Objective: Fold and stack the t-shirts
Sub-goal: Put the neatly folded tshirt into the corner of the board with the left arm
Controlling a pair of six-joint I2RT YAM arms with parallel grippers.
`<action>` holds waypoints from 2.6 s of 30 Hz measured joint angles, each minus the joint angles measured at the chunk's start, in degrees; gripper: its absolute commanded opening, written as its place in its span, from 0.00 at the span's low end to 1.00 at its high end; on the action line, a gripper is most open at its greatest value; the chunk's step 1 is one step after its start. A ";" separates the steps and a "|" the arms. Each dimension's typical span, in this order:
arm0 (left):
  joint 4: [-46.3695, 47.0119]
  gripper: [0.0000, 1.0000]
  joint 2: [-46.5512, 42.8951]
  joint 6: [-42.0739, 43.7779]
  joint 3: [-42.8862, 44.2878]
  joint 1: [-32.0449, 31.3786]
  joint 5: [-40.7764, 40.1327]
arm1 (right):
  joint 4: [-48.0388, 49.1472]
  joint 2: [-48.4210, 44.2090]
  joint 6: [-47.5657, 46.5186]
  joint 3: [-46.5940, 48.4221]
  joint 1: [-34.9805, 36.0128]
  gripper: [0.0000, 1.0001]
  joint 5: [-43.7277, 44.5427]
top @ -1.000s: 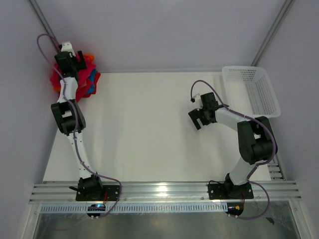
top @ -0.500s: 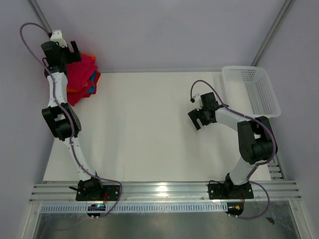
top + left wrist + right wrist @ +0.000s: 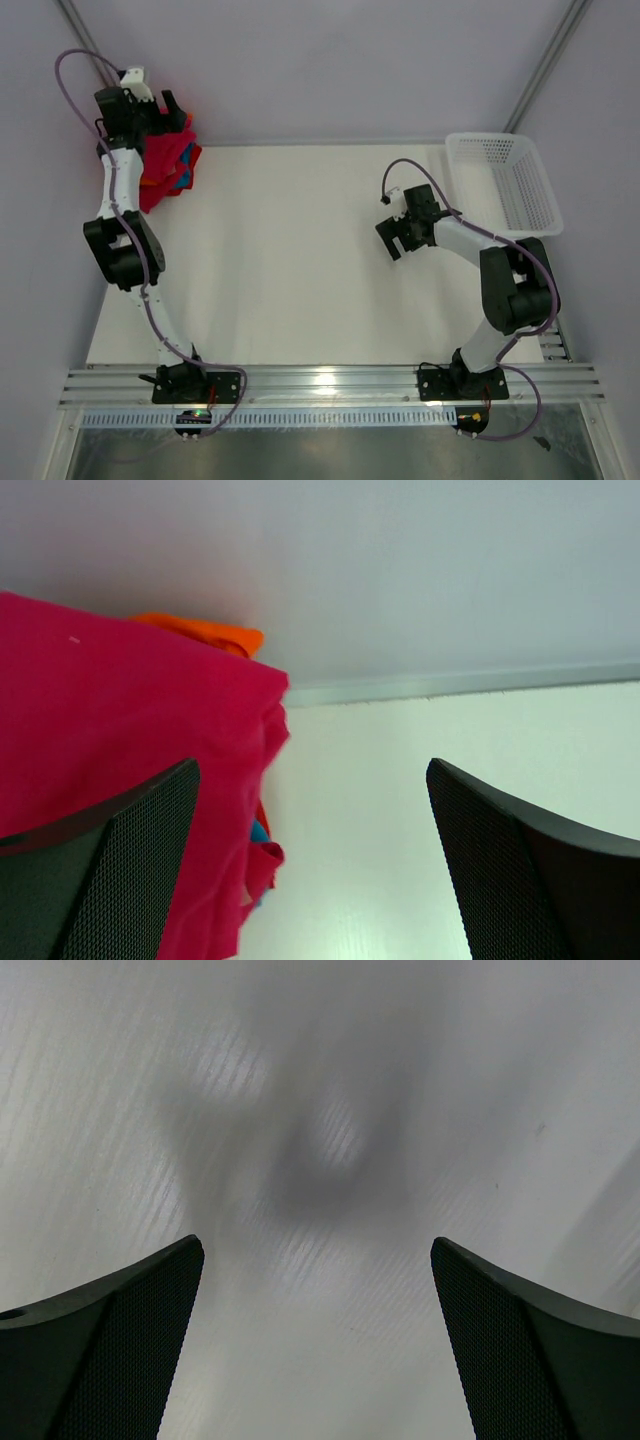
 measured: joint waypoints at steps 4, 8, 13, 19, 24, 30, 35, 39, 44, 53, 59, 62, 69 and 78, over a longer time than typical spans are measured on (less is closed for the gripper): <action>-0.42 0.98 -1.99 0.46 -7.78 -3.45 0.31 | 0.00 -0.87 0.26 -0.02 0.00 0.99 -0.68; -4.22 0.99 -6.32 1.09 -15.04 -10.38 -0.33 | 0.15 -3.41 0.83 -0.26 0.00 0.99 -0.81; -9.05 0.99 -15.80 1.36 -19.54 -19.58 -1.55 | 1.51 -10.40 1.33 -1.46 0.00 0.99 -0.09; -10.56 0.99 -31.74 0.74 -24.35 -19.87 -4.28 | 3.91 -16.98 2.23 -1.66 0.00 0.99 2.73; -10.16 0.99 -41.62 3.56 -34.03 -18.58 -8.76 | 7.21 -21.40 3.39 -2.97 -0.02 0.99 7.85; -11.21 0.99 -45.22 6.38 -44.85 -18.75 -11.56 | 10.80 -27.39 4.35 -4.09 -0.02 0.99 14.47; -11.21 0.99 -50.25 6.93 -51.54 -18.78 -13.20 | 11.17 -28.55 4.98 -3.19 -0.11 0.99 20.15; -9.86 0.99 -54.25 6.43 -54.84 -18.78 -14.73 | 10.73 -30.62 5.64 -3.72 -0.15 1.00 24.17; -3.63 0.99 -56.85 4.42 -62.05 -18.78 -16.81 | 12.83 -38.34 6.97 -8.15 -1.27 0.99 28.28; 5.77 0.99 -49.13 1.42 -67.17 -18.84 -20.72 | 25.14 -44.74 10.36 -24.02 -3.21 0.99 37.83; 11.21 0.99 -45.13 1.70 -71.54 -18.84 -21.44 | 32.11 -37.86 11.61 -30.84 -3.21 0.99 36.41; 13.57 0.99 -43.65 1.81 -72.65 -18.86 -21.49 | 35.82 -33.03 12.09 -32.04 -3.21 1.00 36.41; 18.10 0.99 -41.92 1.97 -74.58 -18.88 -21.64 | 40.48 -23.04 13.92 -31.82 -3.19 0.99 37.35; 25.33 0.99 -39.87 1.99 -81.02 -18.88 -20.00 | 50.31 -21.88 14.01 -34.93 -2.69 0.99 31.36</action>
